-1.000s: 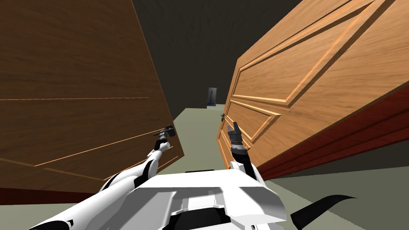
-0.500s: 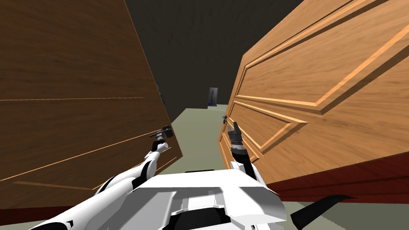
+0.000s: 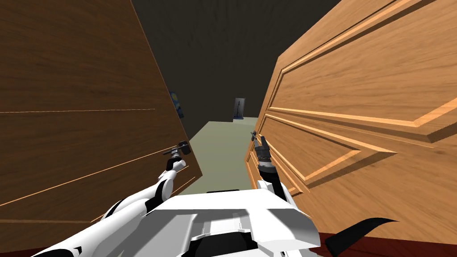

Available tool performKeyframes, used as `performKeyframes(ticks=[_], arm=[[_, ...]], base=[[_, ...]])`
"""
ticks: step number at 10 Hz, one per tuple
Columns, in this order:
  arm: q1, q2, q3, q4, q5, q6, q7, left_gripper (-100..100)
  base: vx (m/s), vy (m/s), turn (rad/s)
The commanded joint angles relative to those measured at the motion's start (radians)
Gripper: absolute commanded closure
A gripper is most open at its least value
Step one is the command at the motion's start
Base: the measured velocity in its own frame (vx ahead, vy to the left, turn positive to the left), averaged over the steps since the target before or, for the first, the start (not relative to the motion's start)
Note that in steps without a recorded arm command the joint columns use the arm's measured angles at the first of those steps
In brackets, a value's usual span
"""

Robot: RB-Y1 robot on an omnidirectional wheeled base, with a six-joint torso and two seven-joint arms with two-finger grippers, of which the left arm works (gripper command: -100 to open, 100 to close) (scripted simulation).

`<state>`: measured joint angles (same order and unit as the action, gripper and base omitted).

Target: Push the door open

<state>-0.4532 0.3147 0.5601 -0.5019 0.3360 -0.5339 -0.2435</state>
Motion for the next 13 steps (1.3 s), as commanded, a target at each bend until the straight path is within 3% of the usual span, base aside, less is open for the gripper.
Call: performKeyframes(ticks=[1,3,4,11,13], arm=[[-0.010,0.014,0.013,0.018,0.006,-0.012,-0.006,100],[-0.008,0.021,0.029,0.020,0.014,-0.014,-0.015,100],[0.006,0.012,0.028,0.000,0.013,-0.004,-0.015,100],[0.020,0.038,0.105,0.003,0.048,-0.014,-0.062,100],[0.020,0.038,0.105,0.003,0.048,-0.014,-0.062,100]], base=[[0.184,0.014,0.043],[0.189,-0.014,0.039],[0.086,0.006,0.039],[0.158,0.015,0.034],[0.089,0.021,0.019]])
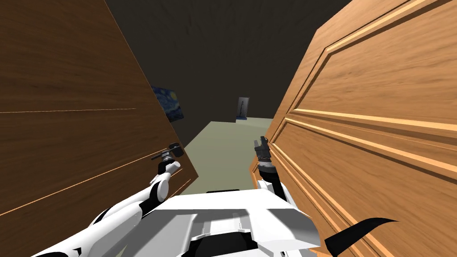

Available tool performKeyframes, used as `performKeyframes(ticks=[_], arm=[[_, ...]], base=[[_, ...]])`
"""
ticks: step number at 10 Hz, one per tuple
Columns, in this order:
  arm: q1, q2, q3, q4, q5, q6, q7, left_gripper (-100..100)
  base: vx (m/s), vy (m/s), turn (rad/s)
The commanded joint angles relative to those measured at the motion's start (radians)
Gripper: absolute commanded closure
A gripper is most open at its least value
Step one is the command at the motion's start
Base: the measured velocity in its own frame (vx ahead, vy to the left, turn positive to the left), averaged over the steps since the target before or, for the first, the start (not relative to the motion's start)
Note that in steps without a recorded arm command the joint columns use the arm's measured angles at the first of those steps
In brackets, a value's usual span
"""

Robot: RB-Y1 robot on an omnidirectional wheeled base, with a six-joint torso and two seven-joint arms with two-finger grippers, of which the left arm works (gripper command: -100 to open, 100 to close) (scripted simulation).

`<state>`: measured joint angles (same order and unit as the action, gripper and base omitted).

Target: Push the door open

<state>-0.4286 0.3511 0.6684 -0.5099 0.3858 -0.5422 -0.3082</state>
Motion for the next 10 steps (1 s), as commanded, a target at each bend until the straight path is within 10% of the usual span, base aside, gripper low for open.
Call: performKeyframes(ticks=[1,10], arm=[[-0.001,0.010,0.022,0.015,0.010,-0.011,-0.012,100],[0.011,0.043,0.107,0.047,0.050,-0.039,-0.060,100]], base=[[0.163,0.031,0.020],[0.162,0.028,0.037]])
